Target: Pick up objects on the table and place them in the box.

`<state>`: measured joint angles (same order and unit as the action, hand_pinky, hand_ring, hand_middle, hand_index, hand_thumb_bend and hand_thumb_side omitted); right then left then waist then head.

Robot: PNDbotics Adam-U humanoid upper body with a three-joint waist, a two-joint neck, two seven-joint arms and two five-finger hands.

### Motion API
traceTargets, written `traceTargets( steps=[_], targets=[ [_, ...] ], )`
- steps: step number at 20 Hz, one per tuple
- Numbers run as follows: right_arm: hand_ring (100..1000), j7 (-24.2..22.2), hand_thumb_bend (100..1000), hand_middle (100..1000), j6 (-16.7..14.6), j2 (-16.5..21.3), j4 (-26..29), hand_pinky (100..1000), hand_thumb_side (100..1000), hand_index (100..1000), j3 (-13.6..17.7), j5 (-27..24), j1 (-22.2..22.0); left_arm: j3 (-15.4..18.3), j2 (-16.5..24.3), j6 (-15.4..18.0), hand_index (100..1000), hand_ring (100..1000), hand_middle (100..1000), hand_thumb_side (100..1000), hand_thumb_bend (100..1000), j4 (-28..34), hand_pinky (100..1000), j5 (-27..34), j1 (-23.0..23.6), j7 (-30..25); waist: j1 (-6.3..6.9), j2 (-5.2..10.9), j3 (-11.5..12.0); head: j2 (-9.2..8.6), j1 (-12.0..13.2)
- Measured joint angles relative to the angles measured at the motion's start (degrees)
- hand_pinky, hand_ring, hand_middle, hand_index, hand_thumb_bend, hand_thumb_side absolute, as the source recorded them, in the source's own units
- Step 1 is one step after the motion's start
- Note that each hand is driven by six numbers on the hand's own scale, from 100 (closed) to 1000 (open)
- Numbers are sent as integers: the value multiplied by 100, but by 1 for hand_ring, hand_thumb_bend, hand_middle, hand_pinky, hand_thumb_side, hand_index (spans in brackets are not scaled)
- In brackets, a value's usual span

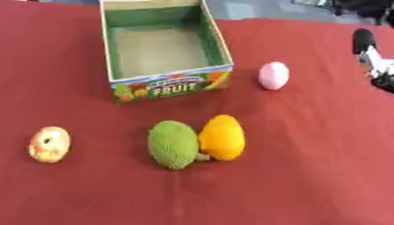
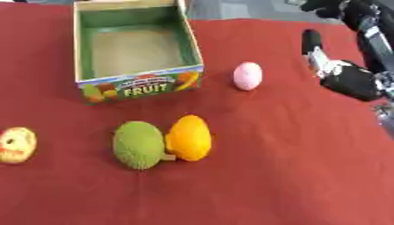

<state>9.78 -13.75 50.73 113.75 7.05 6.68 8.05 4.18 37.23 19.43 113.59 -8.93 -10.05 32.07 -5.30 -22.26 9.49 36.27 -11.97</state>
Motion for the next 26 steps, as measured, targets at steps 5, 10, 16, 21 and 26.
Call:
traceTargets(
  steps=[5,10,16,21,26],
  targets=[
    [871,29,100,755,25,67,0,833,596,879,12,64,-7,1,0,-2,866,833,780,748,200,0,779,-26,26,2,0,0,-8,0,1],
    [880,41,100,773,130,189,0,839,602,895,35,189,-1,3,0,-11,865,834,780,749,199,0,779,-45,48,11,0,0,-15,1,1],
    [883,-199,100,787,608,511,0,842,524,905,-35,486,138,3,0,-16,864,834,780,751,197,0,779,-53,71,15,0,0,1,3,-3],
    [898,-585,100,804,1044,889,0,853,408,916,-259,717,417,3,0,-21,865,834,781,751,197,0,779,-54,73,12,0,0,44,45,-22],
    [912,-1044,100,810,1499,1198,-153,864,368,919,-624,708,804,-3,1,-30,864,835,780,751,197,0,779,-46,34,-17,0,1,113,47,-71]
  ],
)
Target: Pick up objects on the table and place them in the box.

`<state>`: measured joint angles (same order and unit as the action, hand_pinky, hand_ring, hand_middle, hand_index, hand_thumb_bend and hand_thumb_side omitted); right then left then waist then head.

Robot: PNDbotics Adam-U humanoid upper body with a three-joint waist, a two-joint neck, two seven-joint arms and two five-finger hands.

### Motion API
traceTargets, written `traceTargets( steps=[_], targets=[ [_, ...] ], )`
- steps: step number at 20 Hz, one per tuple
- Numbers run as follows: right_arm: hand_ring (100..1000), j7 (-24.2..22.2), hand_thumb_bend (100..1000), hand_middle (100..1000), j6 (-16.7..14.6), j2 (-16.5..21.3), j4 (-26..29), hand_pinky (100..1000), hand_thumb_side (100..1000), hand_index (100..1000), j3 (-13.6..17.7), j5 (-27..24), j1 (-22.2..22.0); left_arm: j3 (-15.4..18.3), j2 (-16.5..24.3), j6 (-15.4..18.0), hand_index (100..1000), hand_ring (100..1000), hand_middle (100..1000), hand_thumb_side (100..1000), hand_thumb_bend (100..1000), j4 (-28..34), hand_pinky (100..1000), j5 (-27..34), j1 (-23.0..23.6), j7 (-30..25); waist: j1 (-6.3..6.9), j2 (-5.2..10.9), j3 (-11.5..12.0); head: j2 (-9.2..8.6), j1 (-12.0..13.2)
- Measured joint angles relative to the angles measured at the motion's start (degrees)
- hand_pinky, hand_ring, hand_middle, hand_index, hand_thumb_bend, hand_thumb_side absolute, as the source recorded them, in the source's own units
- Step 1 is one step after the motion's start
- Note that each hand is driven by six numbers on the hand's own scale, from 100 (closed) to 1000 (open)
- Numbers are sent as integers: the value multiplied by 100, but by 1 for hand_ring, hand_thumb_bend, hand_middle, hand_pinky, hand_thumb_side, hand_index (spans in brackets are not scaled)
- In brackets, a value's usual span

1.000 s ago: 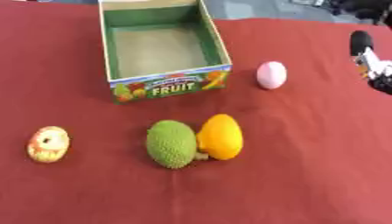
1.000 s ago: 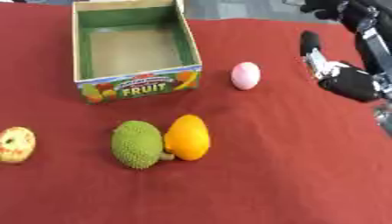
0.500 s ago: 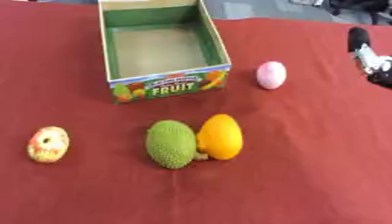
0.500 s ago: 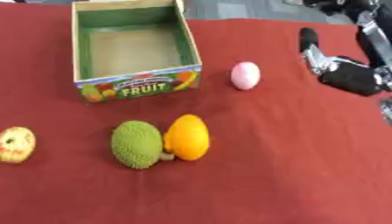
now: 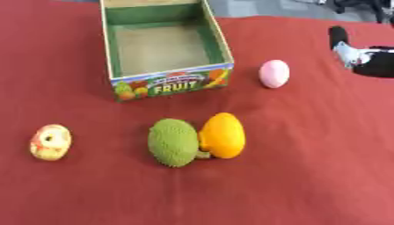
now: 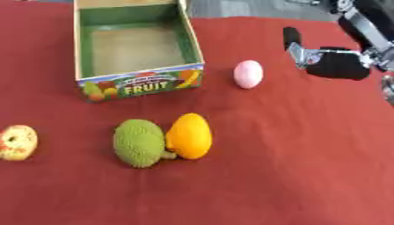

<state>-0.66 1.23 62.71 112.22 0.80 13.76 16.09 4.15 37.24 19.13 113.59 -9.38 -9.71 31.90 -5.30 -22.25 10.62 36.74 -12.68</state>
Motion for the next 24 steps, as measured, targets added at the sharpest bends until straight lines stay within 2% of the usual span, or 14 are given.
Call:
traceTargets(
  steps=[2,4,5,7,13,18,23,24],
  targets=[
    [917,-174,100,811,116,71,-140,869,322,919,-156,-86,174,-2,0,3,863,835,780,752,196,0,779,13,-20,-14,-2,1,18,1,-19],
    [923,-349,100,814,183,109,-322,876,236,920,-309,-192,380,-3,0,-2,863,835,781,752,197,0,779,27,-41,-29,-2,1,46,2,-43],
    [927,-443,100,817,206,117,-429,881,155,921,-386,-233,488,-6,0,-3,863,835,781,753,196,0,779,31,-47,-41,-2,1,54,2,-54],
    [931,-769,100,821,249,118,-681,886,100,921,-516,-280,752,-28,0,1,863,835,781,754,195,1,779,53,-60,-67,-2,1,77,3,-65],
    [938,-1802,100,832,280,70,-1440,896,100,922,-758,-273,1410,-55,1,-14,863,836,781,756,194,3,779,112,-86,-133,-2,9,101,28,-98],
    [943,-2206,109,830,247,-101,-1942,903,107,925,-944,-38,1732,-75,2,-13,863,836,781,758,192,4,779,149,-94,-173,-2,26,111,46,-100],
    [945,-2504,186,830,157,-289,-2287,912,100,929,-1136,256,1896,-90,2,-24,863,837,782,761,190,5,778,186,-106,-196,-2,33,137,46,-101],
    [944,-2558,207,831,128,-320,-2326,912,132,931,-1172,332,1921,-102,2,-29,863,837,782,761,189,5,778,194,-119,-203,-2,33,138,46,-101]
  ],
)
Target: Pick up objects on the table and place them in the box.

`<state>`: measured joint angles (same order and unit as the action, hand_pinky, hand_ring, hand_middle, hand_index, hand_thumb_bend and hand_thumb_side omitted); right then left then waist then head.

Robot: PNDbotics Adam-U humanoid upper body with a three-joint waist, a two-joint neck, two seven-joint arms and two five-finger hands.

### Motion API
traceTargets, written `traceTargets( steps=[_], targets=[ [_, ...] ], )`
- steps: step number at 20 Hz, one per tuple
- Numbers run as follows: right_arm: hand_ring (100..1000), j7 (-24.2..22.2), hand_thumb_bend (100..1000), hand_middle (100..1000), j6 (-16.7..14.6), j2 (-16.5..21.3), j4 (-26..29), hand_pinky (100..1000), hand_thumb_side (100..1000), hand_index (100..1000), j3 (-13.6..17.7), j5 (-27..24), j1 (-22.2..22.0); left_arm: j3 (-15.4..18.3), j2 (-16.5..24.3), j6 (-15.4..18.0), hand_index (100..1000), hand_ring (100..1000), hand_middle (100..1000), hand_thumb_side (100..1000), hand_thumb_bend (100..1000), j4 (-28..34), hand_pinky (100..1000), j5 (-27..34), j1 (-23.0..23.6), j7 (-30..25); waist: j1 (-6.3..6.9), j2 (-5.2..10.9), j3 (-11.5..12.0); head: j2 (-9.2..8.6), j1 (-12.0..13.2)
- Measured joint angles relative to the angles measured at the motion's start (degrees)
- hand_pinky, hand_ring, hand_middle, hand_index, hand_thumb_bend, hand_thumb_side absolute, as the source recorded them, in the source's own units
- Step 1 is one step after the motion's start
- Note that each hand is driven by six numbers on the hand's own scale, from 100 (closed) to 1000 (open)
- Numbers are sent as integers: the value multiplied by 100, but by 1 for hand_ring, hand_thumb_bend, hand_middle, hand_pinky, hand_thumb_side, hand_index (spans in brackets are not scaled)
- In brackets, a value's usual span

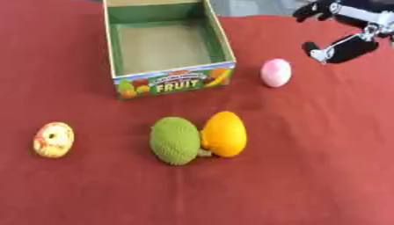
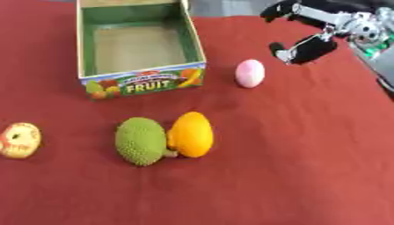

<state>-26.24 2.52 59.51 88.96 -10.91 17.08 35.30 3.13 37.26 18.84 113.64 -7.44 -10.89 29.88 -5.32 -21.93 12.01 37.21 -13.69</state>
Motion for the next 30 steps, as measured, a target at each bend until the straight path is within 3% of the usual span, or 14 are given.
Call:
traceTargets(
  steps=[4,8,19,30],
  targets=[
    [941,-135,254,821,-128,-123,-166,913,252,931,-121,362,55,-15,0,-3,863,838,782,762,188,1,778,36,-31,-38,0,0,5,0,-1],
    [938,-194,286,797,-267,-247,-346,913,308,931,-228,678,103,-40,0,-9,863,839,783,765,186,4,778,47,-41,-58,0,0,12,0,-6],
    [931,-69,313,776,-392,-550,-731,908,309,927,-359,1167,254,-77,-19,-23,863,841,785,775,180,6,776,81,-65,-110,1,0,26,45,-182],
    [923,18,263,758,-423,-851,-1282,903,322,908,-473,1510,387,-112,-109,-40,864,843,787,783,169,7,777,85,-68,-140,2,-7,75,50,-255]
  ],
)
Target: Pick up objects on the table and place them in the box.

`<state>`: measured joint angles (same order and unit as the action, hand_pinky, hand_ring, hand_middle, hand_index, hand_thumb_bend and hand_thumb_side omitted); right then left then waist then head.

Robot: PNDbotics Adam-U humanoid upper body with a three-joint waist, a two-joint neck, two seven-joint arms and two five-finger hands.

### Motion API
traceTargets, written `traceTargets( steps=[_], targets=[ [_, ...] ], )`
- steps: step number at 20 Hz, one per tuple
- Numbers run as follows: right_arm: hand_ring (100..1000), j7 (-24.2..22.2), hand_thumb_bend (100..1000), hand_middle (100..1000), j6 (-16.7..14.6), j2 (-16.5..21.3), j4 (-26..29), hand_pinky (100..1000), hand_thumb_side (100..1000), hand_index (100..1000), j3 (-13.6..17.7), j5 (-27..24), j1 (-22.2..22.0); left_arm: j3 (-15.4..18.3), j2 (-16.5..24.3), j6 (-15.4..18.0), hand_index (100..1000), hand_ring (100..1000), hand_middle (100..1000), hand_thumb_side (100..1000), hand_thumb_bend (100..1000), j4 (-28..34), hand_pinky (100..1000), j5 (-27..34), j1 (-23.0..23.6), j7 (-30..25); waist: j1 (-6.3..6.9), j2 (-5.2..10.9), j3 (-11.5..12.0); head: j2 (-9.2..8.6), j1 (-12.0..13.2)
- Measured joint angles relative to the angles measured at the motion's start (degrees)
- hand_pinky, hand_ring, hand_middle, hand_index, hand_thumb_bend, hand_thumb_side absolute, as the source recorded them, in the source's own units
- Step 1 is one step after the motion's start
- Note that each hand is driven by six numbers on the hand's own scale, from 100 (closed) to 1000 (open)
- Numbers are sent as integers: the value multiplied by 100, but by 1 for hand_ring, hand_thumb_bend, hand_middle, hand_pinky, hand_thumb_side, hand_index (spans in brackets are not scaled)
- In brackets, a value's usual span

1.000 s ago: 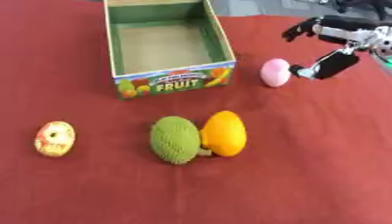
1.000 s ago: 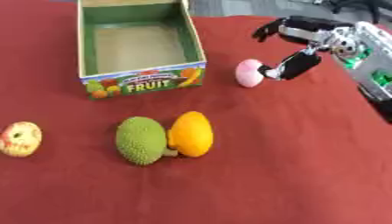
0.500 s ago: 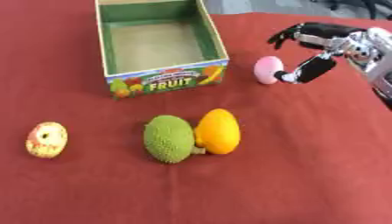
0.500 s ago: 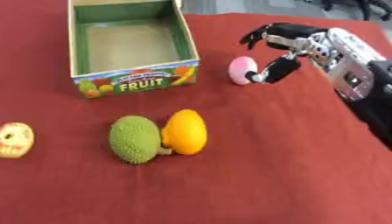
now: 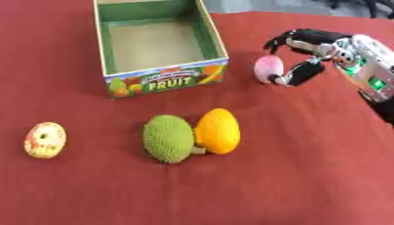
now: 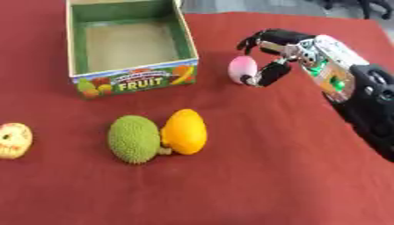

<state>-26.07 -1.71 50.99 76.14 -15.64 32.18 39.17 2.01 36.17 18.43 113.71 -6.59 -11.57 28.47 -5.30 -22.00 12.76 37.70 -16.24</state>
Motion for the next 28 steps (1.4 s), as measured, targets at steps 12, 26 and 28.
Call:
traceTargets(
  steps=[12,26,28],
  targets=[
    [767,573,100,475,173,-91,-153,803,136,665,-23,42,47,-35,-47,-20,863,845,788,790,157,0,778,4,-2,-39,0,-4,9,-2,-1],
    [676,1849,100,379,439,215,1277,756,100,562,371,-444,-138,-36,-47,-22,864,846,789,786,151,0,779,4,18,-45,0,-4,-42,3,4],
    [676,1893,100,381,437,283,1600,758,100,565,446,-565,-85,-36,-47,-20,864,846,789,785,152,0,779,4,22,-45,0,-4,-52,4,4]
  ],
)
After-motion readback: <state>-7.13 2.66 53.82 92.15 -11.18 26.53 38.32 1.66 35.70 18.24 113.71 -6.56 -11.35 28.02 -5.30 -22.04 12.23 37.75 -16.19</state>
